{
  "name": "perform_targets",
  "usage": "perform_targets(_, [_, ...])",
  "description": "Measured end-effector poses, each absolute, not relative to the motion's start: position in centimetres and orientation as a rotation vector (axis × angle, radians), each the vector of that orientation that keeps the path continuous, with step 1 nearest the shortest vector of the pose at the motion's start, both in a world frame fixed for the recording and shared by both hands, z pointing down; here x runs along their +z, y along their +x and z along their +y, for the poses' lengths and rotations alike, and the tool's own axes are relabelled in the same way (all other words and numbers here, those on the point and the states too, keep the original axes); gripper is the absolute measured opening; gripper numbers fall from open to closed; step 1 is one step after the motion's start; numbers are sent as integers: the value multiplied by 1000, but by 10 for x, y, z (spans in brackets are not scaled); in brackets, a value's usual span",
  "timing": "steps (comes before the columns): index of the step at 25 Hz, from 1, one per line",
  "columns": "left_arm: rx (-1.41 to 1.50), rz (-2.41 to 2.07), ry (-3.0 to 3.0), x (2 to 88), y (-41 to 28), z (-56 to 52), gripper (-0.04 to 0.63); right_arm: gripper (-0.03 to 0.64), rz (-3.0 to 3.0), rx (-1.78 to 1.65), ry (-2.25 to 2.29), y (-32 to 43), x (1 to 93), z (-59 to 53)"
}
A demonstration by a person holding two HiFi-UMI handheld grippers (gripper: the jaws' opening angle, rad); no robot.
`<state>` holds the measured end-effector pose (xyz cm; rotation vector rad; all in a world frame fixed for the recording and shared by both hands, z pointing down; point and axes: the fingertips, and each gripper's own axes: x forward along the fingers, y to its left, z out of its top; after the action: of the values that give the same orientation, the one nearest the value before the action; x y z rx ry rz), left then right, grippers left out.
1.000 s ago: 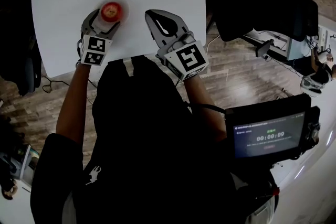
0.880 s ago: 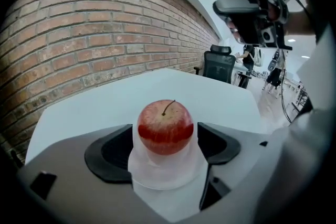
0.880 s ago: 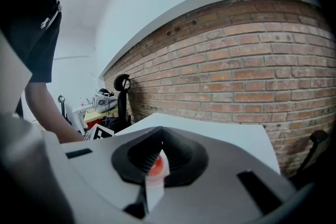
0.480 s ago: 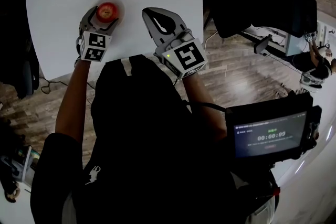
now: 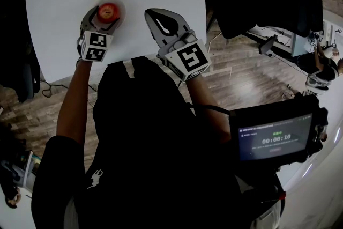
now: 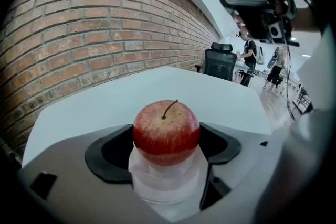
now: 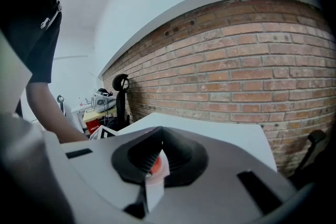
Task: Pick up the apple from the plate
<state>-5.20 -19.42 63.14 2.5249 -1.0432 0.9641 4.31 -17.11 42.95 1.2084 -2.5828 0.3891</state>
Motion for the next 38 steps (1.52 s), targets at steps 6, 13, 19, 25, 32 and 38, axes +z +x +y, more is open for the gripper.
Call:
perform_targets(6, [943,-1060,2523,629,-55,-195,383,5,-2585,382,1207,44,430,-170])
perform_targets(13, [930,-1071,2530,615,-57,-194,383,5,-2595,355,1193,40,428,-170])
perform_targets(19, [926,-1087,2537,605,-60,-197,383,5,-2610,345,1190,39,425,-172])
perform_targets(25, [910,-1115,2543,591,-62,-197,383,5,-2632,335,1185,37,422,-173])
perform_targets(32, [892,-1162,2546,570,-63,-192,383,5,-2666,296,1164,35,413,-174])
perform_targets(38, [848,-1201,2553,554,-67,-186,383,5,-2699,273,1136,27,408,-175])
